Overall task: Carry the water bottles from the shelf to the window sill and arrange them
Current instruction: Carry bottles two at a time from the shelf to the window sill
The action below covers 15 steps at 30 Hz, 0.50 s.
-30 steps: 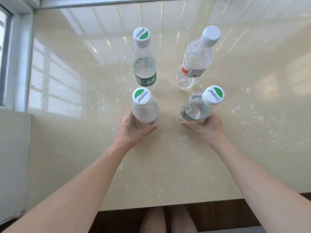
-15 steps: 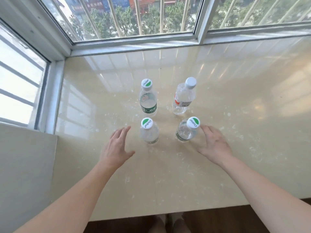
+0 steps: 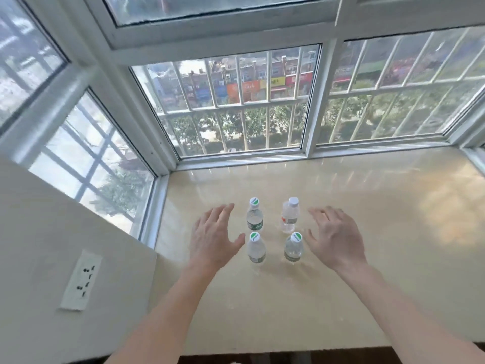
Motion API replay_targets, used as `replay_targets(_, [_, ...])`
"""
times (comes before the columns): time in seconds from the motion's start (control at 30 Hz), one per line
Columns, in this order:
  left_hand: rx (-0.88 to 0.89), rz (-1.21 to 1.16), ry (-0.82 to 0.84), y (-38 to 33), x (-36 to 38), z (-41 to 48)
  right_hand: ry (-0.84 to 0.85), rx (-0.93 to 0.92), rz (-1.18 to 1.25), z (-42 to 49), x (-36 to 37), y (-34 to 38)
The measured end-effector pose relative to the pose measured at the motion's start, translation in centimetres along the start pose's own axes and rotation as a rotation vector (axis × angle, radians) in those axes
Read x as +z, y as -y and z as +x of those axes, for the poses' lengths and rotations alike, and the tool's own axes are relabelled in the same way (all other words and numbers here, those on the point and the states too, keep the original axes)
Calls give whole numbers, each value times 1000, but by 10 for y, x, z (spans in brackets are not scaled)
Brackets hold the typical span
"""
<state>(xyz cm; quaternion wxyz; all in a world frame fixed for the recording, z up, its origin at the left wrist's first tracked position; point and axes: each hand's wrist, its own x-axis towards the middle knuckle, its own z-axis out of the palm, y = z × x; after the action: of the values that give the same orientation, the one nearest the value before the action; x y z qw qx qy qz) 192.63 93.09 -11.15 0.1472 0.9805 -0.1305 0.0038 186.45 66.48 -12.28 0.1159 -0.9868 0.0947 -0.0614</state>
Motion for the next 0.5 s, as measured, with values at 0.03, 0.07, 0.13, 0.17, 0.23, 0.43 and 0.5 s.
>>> replay_targets(0.03, [36, 21, -39, -9, -12, 2, -55, -26, 8, 2, -13, 9])
replay_targets(0.07, [69, 43, -74, -17, -24, 3, -97, -51, 18, 3, -25, 18])
replay_targets(0.13, [116, 73, -127, -31, -42, 6, -136, -89, 22, 6, -45, 30])
replay_targets(0.17, [132, 76, -147, -37, -50, 6, -143, -103, 19, 6, -53, 34])
replay_targets(0.23, [159, 64, -180, -49, -61, 6, -157, -117, 16, 5, -68, 39])
replay_targets(0.43, [270, 53, -199, -91, -74, 11, -229, -80, 11, -3, -100, 28])
replay_targets(0.5, [327, 48, -187, -107, -73, 17, -246, -43, -10, -8, -109, 18])
